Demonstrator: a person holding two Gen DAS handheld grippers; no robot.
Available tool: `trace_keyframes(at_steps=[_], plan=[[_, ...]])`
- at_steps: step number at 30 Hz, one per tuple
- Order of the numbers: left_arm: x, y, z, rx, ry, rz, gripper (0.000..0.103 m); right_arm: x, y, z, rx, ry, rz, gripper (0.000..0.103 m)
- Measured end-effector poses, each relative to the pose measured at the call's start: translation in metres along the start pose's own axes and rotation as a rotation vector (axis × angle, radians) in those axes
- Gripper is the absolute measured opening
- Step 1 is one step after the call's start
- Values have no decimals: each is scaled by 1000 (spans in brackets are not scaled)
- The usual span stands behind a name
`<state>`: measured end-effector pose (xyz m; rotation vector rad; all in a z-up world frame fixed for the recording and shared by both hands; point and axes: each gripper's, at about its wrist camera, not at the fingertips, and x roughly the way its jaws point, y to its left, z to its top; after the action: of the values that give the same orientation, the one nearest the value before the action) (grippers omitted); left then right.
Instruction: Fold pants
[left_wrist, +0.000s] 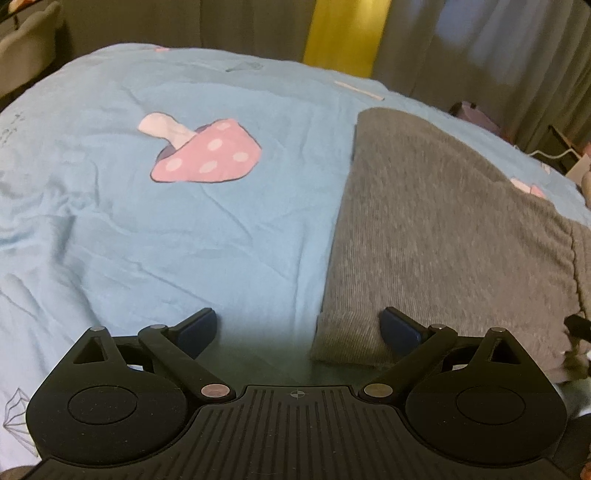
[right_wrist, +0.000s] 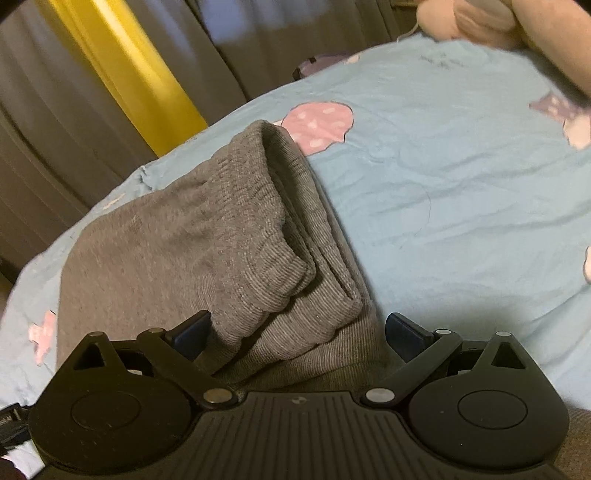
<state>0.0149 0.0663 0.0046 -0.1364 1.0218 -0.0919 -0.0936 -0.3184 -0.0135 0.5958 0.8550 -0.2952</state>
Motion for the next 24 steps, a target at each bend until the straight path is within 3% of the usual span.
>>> trace_keyframes(at_steps=[4, 9, 12, 18, 24], plan=[[0, 5, 6, -32, -10, -38, 100, 3, -18, 12, 103, 65, 115, 99], [8, 14, 18, -100, -20, -225, 99, 6, -53, 27, 259, 66, 264, 99], [26, 17, 29, -137, 40, -280, 98, 16, -66, 40, 290, 78, 284, 99], [61, 16, 50, -154, 136, -409, 98, 53, -72, 68, 206, 182, 407, 99], [86, -14, 75, -9, 164, -454, 99, 82, -64, 82, 141, 229, 541, 99]])
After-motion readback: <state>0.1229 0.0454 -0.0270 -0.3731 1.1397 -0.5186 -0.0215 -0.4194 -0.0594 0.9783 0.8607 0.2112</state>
